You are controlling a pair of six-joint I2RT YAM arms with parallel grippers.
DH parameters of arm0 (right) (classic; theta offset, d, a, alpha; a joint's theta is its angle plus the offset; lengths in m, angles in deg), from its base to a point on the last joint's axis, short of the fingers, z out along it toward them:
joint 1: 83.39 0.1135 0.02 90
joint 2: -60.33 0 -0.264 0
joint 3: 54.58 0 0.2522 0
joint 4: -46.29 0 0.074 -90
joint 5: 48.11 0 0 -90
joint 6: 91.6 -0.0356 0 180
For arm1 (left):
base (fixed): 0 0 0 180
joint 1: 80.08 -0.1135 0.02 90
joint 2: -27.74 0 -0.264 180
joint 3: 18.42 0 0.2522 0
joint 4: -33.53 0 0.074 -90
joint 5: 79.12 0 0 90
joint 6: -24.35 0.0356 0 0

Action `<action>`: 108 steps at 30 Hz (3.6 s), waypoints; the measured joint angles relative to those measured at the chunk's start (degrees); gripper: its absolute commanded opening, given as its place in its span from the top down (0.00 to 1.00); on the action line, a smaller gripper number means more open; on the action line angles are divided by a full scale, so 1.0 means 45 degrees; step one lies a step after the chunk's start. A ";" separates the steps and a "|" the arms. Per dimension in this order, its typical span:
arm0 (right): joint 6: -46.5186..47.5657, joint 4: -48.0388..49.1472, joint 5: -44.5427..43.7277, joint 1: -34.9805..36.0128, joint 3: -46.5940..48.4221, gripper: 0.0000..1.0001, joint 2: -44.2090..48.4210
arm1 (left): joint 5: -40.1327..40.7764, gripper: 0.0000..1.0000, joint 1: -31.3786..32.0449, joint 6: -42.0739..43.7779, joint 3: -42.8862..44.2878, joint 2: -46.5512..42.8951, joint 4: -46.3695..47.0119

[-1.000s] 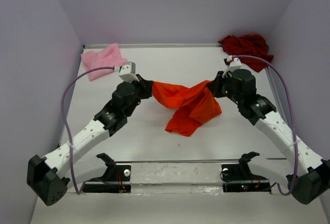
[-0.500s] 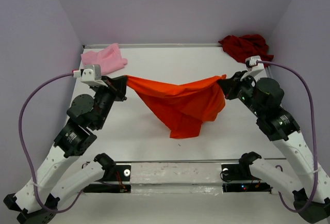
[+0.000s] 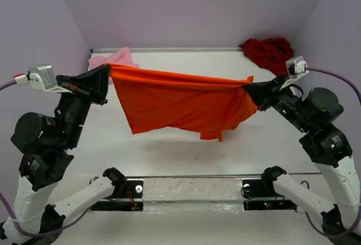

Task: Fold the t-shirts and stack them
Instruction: Flatten out the crumpled T-shirt at the center of the board.

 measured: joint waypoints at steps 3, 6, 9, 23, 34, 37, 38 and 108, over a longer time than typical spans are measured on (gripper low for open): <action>0.0053 -0.0359 0.0272 0.0000 0.0384 1.00 -0.0194 | -0.0039 1.00 0.0005 0.0063 0.0185 0.0049 -0.0073; 0.0053 -0.0505 0.0335 0.0000 0.0471 1.00 -0.0534 | 0.0083 1.00 0.0005 0.0092 -0.0155 0.0010 -0.0034; 0.0000 -0.0418 0.0306 0.0000 0.0180 1.00 -0.1127 | 0.0238 1.00 0.0005 0.0083 -0.1010 -0.0112 0.0049; -0.1326 0.2089 0.0529 0.0010 -0.3332 1.00 -0.7441 | 0.1525 1.00 0.0005 -0.1326 -0.6873 -0.1112 0.0918; -0.1491 0.4949 0.0962 0.0053 -0.2302 1.00 -1.2318 | 0.1375 1.00 0.0005 -0.1855 -0.8782 -0.0865 0.2331; -0.1481 0.5348 0.1098 0.0243 -0.1234 1.00 -1.3488 | 0.1365 1.00 0.0005 -0.1821 -0.8806 -0.0860 0.2531; -0.1486 0.5435 0.1122 0.0384 -0.1039 1.00 -1.3653 | 0.1360 1.00 0.0005 -0.1821 -0.8820 -0.0860 0.2560; -0.1137 0.4755 -0.0597 0.1088 0.1807 0.19 -1.6082 | 0.0860 1.00 0.0005 -0.1418 -0.9194 -0.1025 0.2827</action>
